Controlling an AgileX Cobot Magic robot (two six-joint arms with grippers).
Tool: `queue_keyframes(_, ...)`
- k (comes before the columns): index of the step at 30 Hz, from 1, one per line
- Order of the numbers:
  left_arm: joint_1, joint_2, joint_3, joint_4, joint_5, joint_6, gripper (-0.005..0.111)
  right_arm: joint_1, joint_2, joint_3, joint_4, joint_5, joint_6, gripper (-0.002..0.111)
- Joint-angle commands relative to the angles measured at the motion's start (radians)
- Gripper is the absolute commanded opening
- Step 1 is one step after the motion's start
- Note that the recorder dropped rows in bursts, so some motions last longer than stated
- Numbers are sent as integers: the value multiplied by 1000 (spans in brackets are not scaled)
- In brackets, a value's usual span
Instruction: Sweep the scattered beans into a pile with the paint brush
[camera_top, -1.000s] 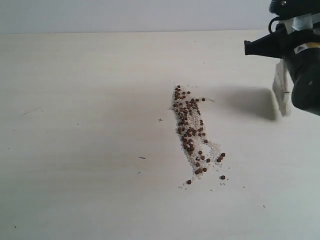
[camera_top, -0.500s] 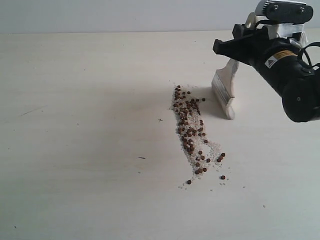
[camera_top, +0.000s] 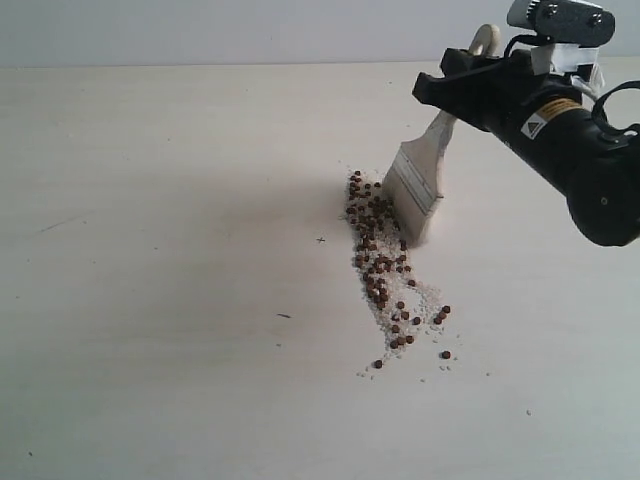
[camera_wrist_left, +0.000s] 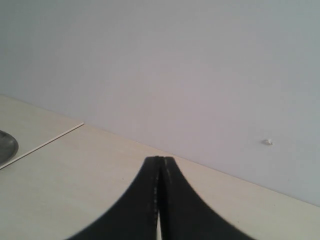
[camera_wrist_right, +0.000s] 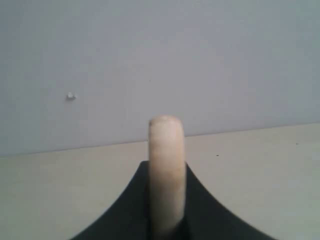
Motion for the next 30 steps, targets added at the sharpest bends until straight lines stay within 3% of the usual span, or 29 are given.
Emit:
queue_keyframes(1, -1, -6, 3, 1, -3, 2, 0, -4, -80, -4, 17, 21, -61, 0)
queue_keyframes(7, -1, -6, 3, 1, -3, 2, 0, -31, -151, -66, -50, 140, -209, 0)
queue_keyframes(12, -1, -6, 3, 1, -3, 2, 0, -128, -120, -223, -496, 273, -25, 0)
queue_keyframes(15, -1, -6, 3, 1, -3, 2, 0, -190, -60, -325, -843, 190, 194, 0)
queue_keyframes(19, -1, -6, 3, 1, -3, 2, 0, -268, 61, -482, -1154, -47, 447, 0)
queue_keyframes(23, -1, -6, 3, 1, -3, 2, 0, -314, 229, -690, -1332, -255, 562, 0)
queue_keyframes(30, -1, -6, 3, 1, -3, 2, 0, -319, 463, -1058, -1561, -268, 726, 0)
